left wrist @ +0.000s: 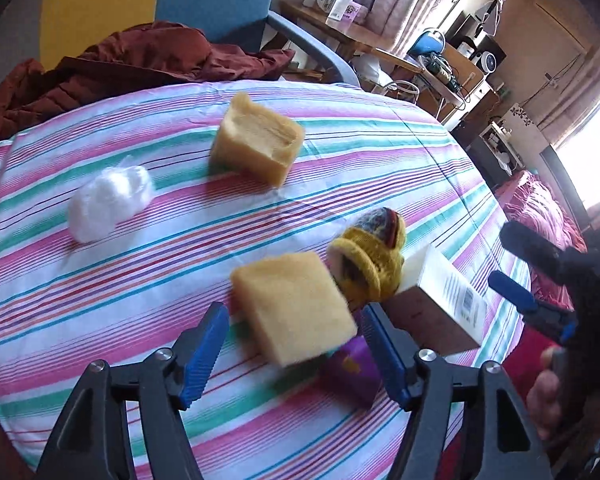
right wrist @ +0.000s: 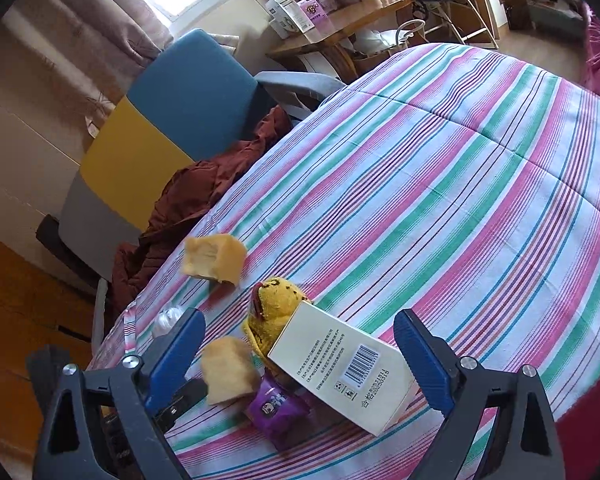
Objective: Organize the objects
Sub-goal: 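Grasp a yellow sponge with the left tool while the right tool grasps the beige box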
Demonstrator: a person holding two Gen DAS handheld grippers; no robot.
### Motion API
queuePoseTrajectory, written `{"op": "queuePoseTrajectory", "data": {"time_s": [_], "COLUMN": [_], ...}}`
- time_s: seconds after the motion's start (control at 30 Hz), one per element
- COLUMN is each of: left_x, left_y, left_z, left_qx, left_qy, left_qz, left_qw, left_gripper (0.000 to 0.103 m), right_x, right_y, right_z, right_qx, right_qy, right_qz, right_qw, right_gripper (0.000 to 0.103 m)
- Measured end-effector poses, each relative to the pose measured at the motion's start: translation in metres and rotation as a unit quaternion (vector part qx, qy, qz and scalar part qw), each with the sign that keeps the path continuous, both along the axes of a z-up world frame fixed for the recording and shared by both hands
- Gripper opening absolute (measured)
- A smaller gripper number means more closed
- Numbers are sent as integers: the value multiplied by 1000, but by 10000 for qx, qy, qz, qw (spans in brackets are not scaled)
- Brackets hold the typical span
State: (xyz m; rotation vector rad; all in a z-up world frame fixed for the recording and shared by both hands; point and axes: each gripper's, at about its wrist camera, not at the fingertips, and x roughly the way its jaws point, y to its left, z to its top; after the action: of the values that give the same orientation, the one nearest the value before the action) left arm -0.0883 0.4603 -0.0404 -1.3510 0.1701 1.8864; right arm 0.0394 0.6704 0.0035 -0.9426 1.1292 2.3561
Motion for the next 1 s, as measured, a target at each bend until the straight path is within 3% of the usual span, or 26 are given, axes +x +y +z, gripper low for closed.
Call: {"op": "queuePoseTrajectory", "data": {"time_s": [0.27,0.33,0.4,0.5,0.77,1.0], "left_x": [-10,-10,-10,-10,12,32], "left_y": [26,17,8,-6,-45,-66], "left_z": [-34,-36,-36,-34,-25,-32], "left_qx": [-574,-320,-152,-11,80,101], "left_qy": [-24,-54,-197,-409,115,223], "left_qz": [52,16,-53,-112,-301,-366], "left_qw": [9983,9995,9997,9991,9994,9990], "left_gripper": [76,73,61,56,54,50], "right_x": [1,1,0,-1,-6,-15], "right_y": [1,1,2,2,3,3], "right_z": [-2,-2,-3,-5,-10,-20], "right_qx": [-41,-52,-63,-64,-60,-70], "right_qy": [0,-28,-62,-142,-418,-839], "right_qz": [11,4,-3,-16,-2,77], "right_qw": [10000,10000,10000,9999,9991,9964], "right_gripper": [96,96,96,96,96,96]}}
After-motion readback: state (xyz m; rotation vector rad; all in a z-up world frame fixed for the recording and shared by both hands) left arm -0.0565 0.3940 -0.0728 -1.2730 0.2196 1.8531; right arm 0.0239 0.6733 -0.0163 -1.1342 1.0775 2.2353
